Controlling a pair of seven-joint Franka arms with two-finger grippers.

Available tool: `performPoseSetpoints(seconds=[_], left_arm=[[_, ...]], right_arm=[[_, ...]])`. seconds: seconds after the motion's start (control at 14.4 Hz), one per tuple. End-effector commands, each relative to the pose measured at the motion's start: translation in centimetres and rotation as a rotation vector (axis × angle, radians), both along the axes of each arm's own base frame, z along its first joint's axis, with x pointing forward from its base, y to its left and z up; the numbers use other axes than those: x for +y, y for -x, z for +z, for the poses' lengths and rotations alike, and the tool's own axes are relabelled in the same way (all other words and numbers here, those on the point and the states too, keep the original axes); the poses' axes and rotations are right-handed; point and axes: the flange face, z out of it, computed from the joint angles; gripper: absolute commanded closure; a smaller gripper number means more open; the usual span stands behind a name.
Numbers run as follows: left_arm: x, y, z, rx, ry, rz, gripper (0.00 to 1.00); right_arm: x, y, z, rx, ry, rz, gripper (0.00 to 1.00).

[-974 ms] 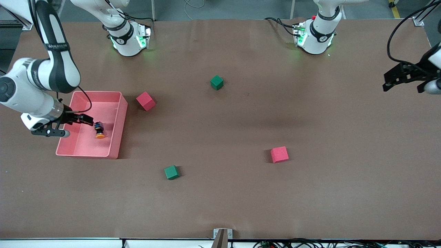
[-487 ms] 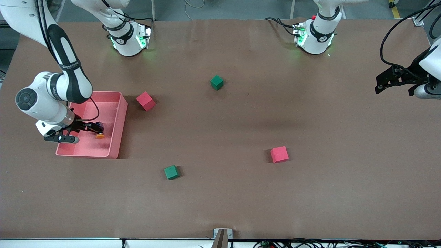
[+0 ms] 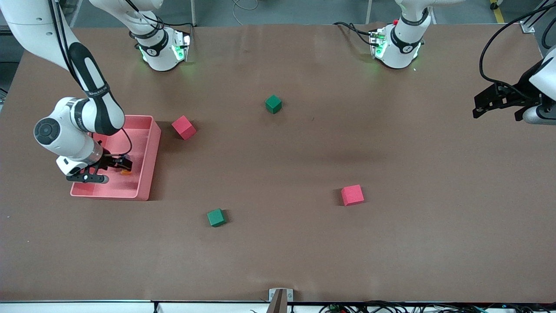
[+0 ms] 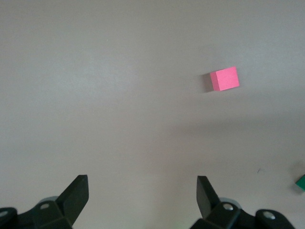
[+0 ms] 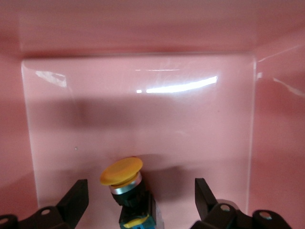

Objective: Place and upright button with both arms
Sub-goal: 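Close the right gripper around the button's blue body in the tray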

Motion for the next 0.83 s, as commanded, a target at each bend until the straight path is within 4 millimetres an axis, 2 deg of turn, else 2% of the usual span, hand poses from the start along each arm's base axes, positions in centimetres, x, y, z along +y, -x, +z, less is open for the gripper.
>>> performPoseSetpoints(seconds=[0.0, 0.35, 0.7, 0.77], left_arm=[[0.0, 0.4, 0.6, -0.006, 0.002, -0.003, 0.0], [0.0, 0.3, 0.5, -0.006, 0.0, -0.002, 0.0], [0.0, 0.5, 0.8, -0.012, 0.0, -0.002, 0.0], [0.0, 0.4, 0.7, -0.011, 0.0, -0.002, 0.0]], right_arm=[[0.9, -0.3, -0.7, -0.023, -0.006, 0.025, 0.02], [0.9, -0.2, -1.5, -0.014, -0.006, 0.025, 0.07], [1.0, -0.3, -2.6, -0.021, -0.004, 0.028, 0.2], [1.3, -0.2, -3.0, -0.014, -0.007, 0.032, 0.27]])
